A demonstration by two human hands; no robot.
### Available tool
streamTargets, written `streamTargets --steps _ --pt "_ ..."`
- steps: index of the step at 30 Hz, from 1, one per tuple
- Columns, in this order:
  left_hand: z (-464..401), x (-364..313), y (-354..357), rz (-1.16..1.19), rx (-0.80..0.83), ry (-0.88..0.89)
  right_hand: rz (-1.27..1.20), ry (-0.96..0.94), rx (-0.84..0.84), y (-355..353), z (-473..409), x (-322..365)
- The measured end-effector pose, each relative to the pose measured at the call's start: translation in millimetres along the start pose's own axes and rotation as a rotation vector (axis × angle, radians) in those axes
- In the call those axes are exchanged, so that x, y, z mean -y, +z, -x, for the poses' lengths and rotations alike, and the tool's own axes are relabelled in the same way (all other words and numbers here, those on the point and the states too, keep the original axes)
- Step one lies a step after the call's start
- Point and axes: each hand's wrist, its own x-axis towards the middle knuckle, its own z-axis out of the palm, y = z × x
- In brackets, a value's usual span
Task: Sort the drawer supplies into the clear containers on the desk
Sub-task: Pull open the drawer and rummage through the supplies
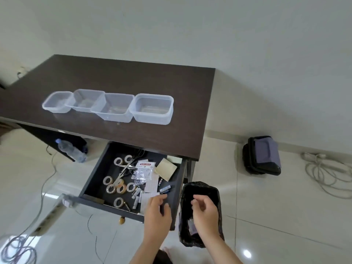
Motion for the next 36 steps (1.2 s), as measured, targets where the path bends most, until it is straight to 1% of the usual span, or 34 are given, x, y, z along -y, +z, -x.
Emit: streamTargets --steps 5,8,11,14,16,18,20,22,24,27,29,32,36 --pt "-31.3 35.3 -47.4 -0.069 -0.048 -0.098 0.069 -0.083 0.102 40.9 -3.8 26.6" --pt "-57.5 55.9 -71.0 -0.116 -0.050 -0.117 0.182 -0.086 0.200 71.3 -7.3 30.7" --pt "-89.7 69.4 -88.2 -0.178 0.054 -0.096 0.371 0.013 0.362 107.0 -14.1 26.0" --pt "-123.3 77.6 -94.6 -0.235 0.192 -0.005 0.581 0.140 0.539 137.0 -17.1 14.7" --pt "-146.2 82.7 -97.3 -0.272 0.270 0.056 0.669 0.215 0.647 152.5 -16.0 13.2" --pt "-174.3 89.5 -96.7 -0.335 0.367 0.104 0.712 0.277 0.711 168.0 -16.8 10.1" --pt "-190.1 82.5 -95.4 -0.416 0.416 0.147 0.749 0.275 0.749 162.6 -16.9 19.5" --pt "-209.9 80.5 -92.4 -0.544 0.509 0.193 0.740 0.313 0.749 164.3 -19.9 19.0" --pt "-223.1 82.8 -90.7 -0.659 0.611 0.208 0.749 0.353 0.713 164.7 -17.6 21.7" --pt "-234.0 85.4 -83.4 -0.727 0.697 0.259 0.772 0.399 0.628 168.3 -14.3 17.9" --pt "-239.1 89.5 -78.0 -0.746 0.698 0.286 0.776 0.414 0.562 171.7 -13.3 16.2" --pt "-242.0 96.0 -72.5 -0.780 0.646 0.320 0.776 0.402 0.452 176.6 -14.3 12.7" --pt "-237.9 109.4 -73.3 -0.825 0.607 0.349 0.706 0.389 0.318 182.4 -19.3 7.0"
